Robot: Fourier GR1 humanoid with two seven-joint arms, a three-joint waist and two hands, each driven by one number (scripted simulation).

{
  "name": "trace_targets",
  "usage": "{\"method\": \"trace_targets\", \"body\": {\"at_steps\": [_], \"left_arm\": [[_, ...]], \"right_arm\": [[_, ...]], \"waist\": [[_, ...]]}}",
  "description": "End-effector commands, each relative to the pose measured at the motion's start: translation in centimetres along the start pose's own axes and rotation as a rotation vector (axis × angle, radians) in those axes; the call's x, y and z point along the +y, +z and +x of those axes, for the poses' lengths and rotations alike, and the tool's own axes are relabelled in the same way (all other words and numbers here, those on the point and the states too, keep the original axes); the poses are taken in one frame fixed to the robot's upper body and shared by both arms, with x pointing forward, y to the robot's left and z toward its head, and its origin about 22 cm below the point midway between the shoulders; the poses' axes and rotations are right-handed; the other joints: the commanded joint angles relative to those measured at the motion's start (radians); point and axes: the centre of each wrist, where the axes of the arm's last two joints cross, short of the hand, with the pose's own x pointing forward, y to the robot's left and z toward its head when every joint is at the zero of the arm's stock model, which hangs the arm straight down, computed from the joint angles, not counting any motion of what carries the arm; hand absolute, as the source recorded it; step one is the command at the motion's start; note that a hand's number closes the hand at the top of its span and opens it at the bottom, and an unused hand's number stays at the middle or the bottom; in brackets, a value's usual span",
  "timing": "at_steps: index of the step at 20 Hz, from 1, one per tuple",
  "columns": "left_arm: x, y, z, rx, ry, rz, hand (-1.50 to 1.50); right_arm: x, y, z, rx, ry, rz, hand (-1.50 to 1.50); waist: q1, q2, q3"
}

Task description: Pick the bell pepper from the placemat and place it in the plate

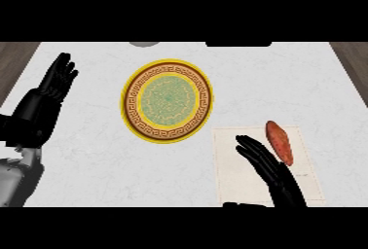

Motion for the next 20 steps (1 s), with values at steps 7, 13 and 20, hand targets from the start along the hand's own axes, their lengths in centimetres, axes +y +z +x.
{"method": "trace_targets", "body": {"at_steps": [7, 13, 20], "left_arm": [[0.9, 0.2, -0.5, 0.002, -0.019, 0.009, 0.00], [1.0, 0.1, -0.5, 0.003, 0.005, -0.026, 0.00], [-1.3, 0.4, -0.1, -0.009, 0.001, -0.008, 0.00]], "right_arm": [[-7.0, 0.2, 1.8, 0.386, 0.493, 0.317, -1.50], [-7.3, -1.7, 6.0, 0.570, 0.619, 0.527, -1.50], [-4.6, -4.5, 5.7, 0.656, 0.681, 0.532, -1.50]], "waist": [[-0.012, -0.003, -0.008], [0.009, 0.003, -0.003], [0.013, 0.005, 0.002]]}}
